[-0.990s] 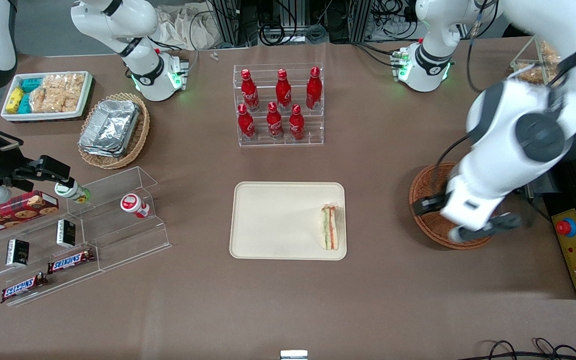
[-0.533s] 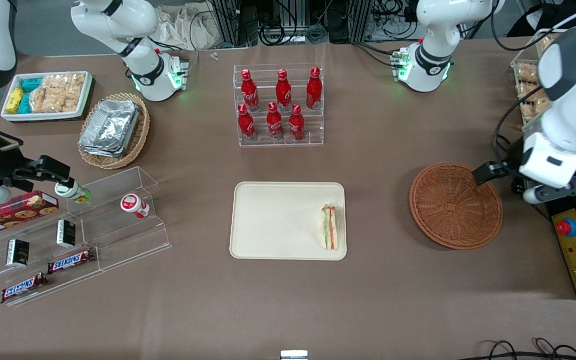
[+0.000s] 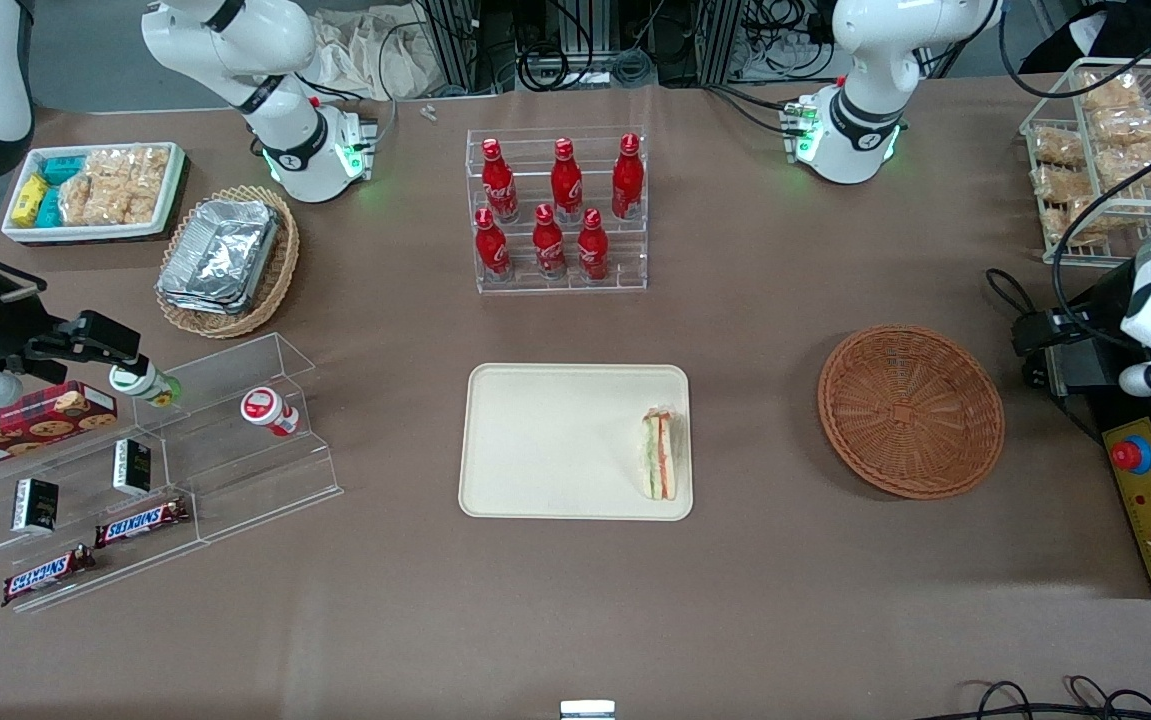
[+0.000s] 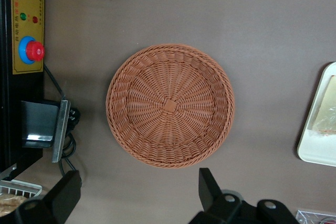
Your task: Place sandwich from basket to tray
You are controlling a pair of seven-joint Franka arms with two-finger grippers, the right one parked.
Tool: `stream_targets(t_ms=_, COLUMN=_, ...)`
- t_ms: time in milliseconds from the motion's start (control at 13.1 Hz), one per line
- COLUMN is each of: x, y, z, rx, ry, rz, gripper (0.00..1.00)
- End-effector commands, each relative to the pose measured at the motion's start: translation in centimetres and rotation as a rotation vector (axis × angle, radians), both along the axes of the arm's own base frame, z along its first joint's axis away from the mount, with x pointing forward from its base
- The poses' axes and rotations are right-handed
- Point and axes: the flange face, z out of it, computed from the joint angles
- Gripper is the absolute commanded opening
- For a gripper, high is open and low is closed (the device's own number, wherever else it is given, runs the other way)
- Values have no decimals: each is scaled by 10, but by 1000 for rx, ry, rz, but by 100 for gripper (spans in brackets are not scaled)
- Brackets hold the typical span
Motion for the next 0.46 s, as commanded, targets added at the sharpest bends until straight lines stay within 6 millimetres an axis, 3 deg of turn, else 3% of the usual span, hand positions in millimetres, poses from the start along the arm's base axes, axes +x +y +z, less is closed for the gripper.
stream_targets(t_ms=0, x=-1, y=-3, z=20, rx=-10, ry=15, rz=-13, gripper=100)
stream_targets(t_ms=229, x=18, y=-12, z=33, rx=-14, ry=21, rz=-20, gripper=100)
stream_targets(t_ms=381, x=19, y=-9, z=33, rx=-13, ry=21, rz=-23, gripper=100)
